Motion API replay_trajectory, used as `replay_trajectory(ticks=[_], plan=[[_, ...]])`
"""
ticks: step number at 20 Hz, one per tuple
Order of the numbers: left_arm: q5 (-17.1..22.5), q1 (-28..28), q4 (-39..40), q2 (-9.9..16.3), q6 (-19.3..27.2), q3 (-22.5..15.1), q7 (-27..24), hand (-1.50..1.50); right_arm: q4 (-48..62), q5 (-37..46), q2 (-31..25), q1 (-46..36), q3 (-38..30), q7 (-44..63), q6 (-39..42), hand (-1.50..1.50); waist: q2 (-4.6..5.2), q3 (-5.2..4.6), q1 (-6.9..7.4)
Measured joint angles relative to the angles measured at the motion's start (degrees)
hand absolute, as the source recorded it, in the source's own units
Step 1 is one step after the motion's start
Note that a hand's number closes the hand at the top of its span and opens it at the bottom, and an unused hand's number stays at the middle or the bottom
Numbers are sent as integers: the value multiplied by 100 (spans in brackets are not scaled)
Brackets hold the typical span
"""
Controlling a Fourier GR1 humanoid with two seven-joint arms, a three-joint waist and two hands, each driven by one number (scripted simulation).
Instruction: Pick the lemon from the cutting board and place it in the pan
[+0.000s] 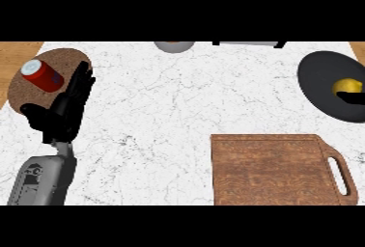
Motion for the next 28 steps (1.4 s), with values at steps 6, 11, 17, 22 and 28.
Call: replay_trajectory(ticks=[6,11,17,22,28], plan=[[4,6,32,9,7,31,-5,0,-162,-539,138,184,-446,-1011,-231,-150,-34,-8,-31],[1,60,-3,91,7,94,55,0,-442,-1306,359,331,-1038,-2034,-343,-150,-97,-20,-142],[-9,292,-57,67,51,132,30,0,-736,-2147,657,638,-1361,-2956,591,-150,-202,-49,-343],[-14,406,-55,171,70,262,36,0,-1526,-2536,1135,1195,-1256,-3282,1330,-150,-289,-74,-538],[17,516,-173,242,82,361,125,0,-3090,-2695,1891,1958,-933,-2964,1773,-150,-345,-93,-670]])
